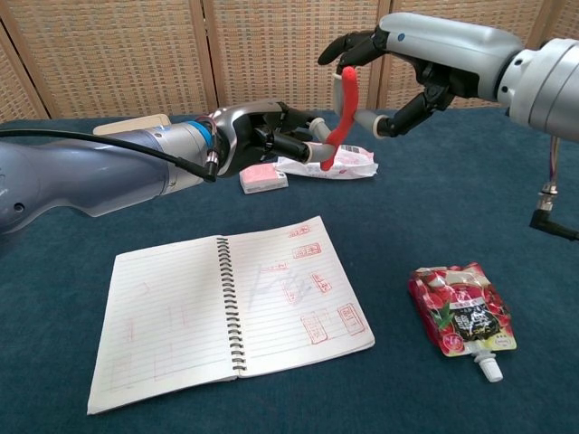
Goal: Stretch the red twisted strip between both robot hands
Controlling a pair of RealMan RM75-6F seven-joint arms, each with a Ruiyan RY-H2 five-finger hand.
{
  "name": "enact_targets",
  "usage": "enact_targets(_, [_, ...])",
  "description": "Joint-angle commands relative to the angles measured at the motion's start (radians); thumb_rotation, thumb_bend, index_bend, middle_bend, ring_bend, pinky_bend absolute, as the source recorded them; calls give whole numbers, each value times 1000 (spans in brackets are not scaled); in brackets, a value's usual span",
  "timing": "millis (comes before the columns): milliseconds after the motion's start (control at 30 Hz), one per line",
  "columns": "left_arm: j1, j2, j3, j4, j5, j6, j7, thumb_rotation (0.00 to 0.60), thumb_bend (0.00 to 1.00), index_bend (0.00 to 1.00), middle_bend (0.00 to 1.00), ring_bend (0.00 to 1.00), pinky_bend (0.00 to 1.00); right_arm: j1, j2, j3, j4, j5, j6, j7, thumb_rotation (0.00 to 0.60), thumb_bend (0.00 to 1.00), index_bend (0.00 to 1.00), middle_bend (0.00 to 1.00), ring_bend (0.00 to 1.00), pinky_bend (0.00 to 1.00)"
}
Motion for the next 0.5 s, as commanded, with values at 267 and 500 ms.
enact_targets(267, [2,4,-1,1,1,2,-1,600,562,700,0,0,0,-2,13,2,-10,1,-5,15,600,724,833,212,0,0])
enact_targets(500, [5,15,-6,-3,-1,4,-3,600,561,700,0,0,0,-4,38,9,-50,36,-37,64,600,771,892,200,0,0])
